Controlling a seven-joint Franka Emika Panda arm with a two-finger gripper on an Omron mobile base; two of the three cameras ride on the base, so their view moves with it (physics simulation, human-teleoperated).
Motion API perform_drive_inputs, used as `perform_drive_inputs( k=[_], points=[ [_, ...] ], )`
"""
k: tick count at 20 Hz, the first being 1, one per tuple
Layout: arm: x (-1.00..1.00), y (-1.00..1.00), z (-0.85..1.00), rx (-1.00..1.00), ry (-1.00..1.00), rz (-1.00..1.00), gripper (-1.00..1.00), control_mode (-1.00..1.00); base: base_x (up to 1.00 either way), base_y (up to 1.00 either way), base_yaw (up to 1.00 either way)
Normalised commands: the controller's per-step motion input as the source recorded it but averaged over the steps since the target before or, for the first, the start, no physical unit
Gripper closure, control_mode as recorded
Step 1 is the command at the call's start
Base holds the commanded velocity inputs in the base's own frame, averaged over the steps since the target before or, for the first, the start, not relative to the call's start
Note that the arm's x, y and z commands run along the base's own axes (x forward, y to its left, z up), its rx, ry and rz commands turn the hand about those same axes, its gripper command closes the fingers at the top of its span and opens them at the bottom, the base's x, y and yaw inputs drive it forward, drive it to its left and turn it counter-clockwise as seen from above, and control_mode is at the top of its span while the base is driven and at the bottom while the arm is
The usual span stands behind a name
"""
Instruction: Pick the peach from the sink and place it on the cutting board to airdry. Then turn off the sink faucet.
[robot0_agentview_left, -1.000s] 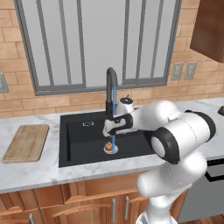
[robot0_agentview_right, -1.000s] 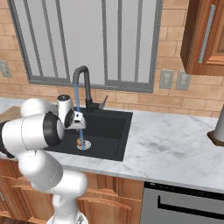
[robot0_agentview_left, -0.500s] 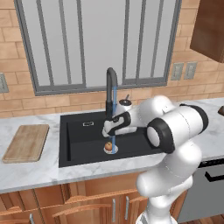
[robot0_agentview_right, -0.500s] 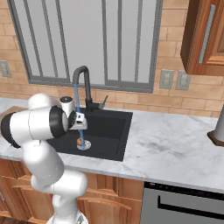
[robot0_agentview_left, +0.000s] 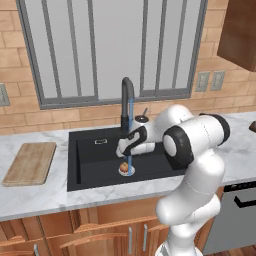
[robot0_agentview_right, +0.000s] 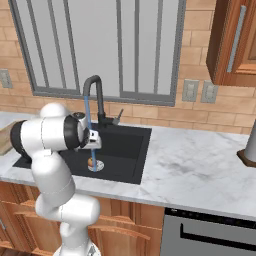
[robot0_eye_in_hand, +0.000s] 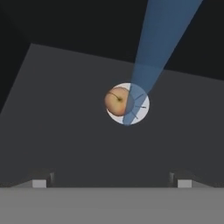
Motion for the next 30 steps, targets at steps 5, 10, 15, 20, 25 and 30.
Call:
perform_drive_inputs(
  k=[5,10,15,20,25,30],
  points=[
    [0.17,0.01,-0.21,0.0,0.0,0.0,-1.0,-1.0,0.0,0.0,0.0],
    [0.21,0.01,-0.2,0.0,0.0,0.0,-1.0,-1.0,0.0,0.0,0.0],
    [0.23,0.02,-0.19,0.0,0.0,0.0,-1.0,-1.0,0.0,0.0,0.0],
    [0.23,0.04,-0.17,-0.01,0.0,0.0,-1.0,-1.0,0.0,0.0,0.0],
    [0.14,0.05,-0.15,-0.01,0.0,0.0,-1.0,-1.0,0.0,0.0,0.0],
    [0.08,0.09,-0.22,-0.01,0.0,0.0,-1.0,-1.0,0.0,0.0,0.0]
  ],
)
